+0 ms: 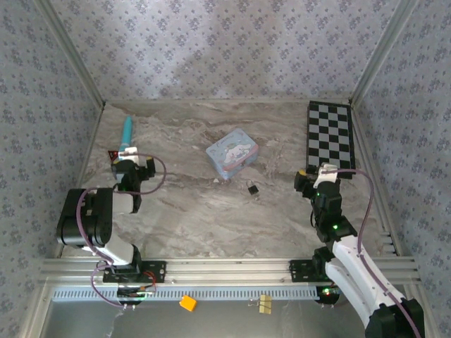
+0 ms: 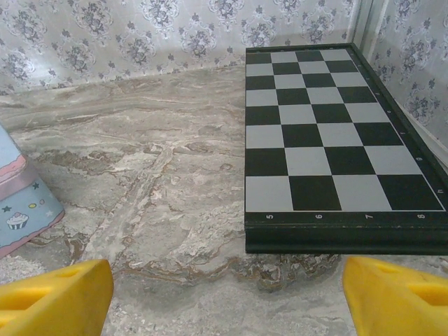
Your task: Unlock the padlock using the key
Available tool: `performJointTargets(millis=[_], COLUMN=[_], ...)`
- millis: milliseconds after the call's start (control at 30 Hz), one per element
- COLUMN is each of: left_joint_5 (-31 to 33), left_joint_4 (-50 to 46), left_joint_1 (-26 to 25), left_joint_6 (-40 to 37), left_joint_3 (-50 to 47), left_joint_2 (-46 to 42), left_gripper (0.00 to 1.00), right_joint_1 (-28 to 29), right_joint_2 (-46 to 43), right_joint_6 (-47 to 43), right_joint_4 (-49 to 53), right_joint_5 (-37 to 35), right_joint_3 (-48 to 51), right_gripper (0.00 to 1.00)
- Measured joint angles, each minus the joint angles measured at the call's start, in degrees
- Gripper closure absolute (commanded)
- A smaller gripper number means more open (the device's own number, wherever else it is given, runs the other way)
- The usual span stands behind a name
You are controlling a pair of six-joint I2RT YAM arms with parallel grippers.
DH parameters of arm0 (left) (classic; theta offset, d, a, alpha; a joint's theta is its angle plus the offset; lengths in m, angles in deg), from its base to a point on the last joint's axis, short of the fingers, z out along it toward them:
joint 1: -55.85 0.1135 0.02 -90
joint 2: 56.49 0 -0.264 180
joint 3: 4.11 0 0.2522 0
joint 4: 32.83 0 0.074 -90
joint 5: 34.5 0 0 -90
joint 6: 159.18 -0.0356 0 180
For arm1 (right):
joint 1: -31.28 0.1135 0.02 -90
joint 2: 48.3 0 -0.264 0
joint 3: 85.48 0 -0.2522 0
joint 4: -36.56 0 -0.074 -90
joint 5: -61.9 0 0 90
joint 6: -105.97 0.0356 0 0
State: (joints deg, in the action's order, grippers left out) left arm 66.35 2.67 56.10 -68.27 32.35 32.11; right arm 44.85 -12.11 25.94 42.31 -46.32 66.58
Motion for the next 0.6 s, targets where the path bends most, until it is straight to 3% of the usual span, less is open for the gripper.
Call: performJointTargets(millis=[233,400,600], left_joint_5=[-2.4,-2.7,-2.7], left_joint_4=[-1.6,-1.7,-1.7], left_joint_1=[0.1,0.1,0.1], left_joint_6=[0.7,0.7,0.7], left_joint_3=[0.1,0.1,0.1], left_joint_2=[0.0,0.0,0.0], left_gripper=[0.00,0.00,0.00], right_joint_1=[-0.1,-0.5,-2.5], right_joint_2=[8.7,20.7,29.2], right_joint_6=[-2.4,-6.1,-9.5], right_joint_4=[-1.6,-7.8,-16.3], right_joint_5=[-3.9,-7.3,-7.5], right_joint_3=[-2.7,-4.2,-4.2], right_gripper=[0.12,0.11,0.10])
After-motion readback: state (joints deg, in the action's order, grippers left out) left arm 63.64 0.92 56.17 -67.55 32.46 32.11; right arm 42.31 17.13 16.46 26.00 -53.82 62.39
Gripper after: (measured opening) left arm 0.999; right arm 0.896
